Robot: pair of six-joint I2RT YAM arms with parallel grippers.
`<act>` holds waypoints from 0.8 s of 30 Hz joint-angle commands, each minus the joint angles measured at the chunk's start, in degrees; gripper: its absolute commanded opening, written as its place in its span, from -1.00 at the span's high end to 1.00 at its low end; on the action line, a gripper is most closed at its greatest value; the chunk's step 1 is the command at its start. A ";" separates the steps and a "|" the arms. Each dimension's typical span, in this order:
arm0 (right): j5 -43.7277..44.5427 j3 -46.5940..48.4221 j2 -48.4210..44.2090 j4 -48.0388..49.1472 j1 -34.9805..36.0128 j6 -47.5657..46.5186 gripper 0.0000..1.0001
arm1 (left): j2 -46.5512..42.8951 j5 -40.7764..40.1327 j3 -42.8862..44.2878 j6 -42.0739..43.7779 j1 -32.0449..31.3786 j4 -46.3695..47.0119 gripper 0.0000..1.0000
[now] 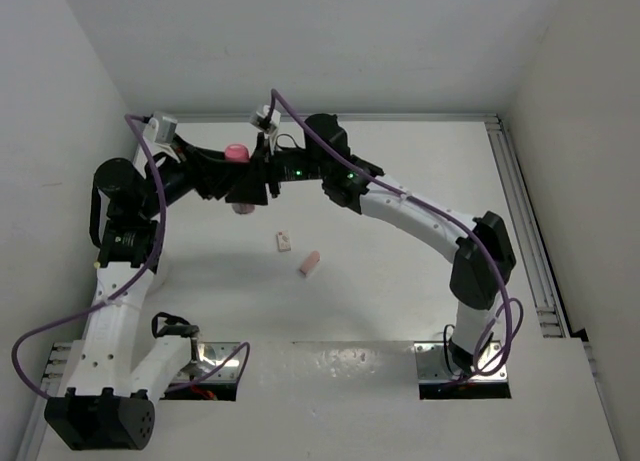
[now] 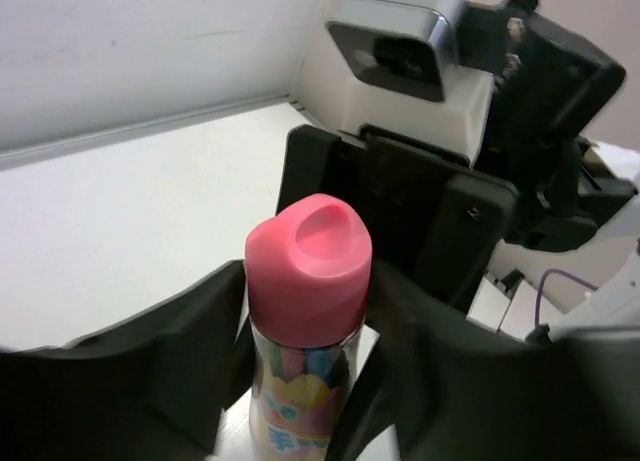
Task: Sort the stationery into containers
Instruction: Place the stationery at the center of the board.
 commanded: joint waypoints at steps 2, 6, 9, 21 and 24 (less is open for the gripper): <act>5.39 -5.02 -4.89 5.74 -3.36 -0.79 0.92 | -1.26 -6.99 4.67 6.71 0.28 -5.35 -0.47; 10.20 -15.19 -9.37 8.97 -9.23 -6.50 1.00 | -0.22 -17.53 8.27 15.84 1.60 -17.28 -0.87; 14.77 -24.32 -10.61 17.20 -13.63 -12.73 1.00 | 1.89 -23.34 10.91 20.77 3.01 -21.43 -0.89; 36.59 -33.08 8.44 56.43 -18.75 -27.42 1.00 | 6.73 -23.62 9.86 23.78 8.46 -21.10 -0.89; 39.22 -27.03 18.26 62.94 -19.36 -27.34 1.00 | 8.13 -23.97 10.47 24.56 10.03 -22.15 -0.89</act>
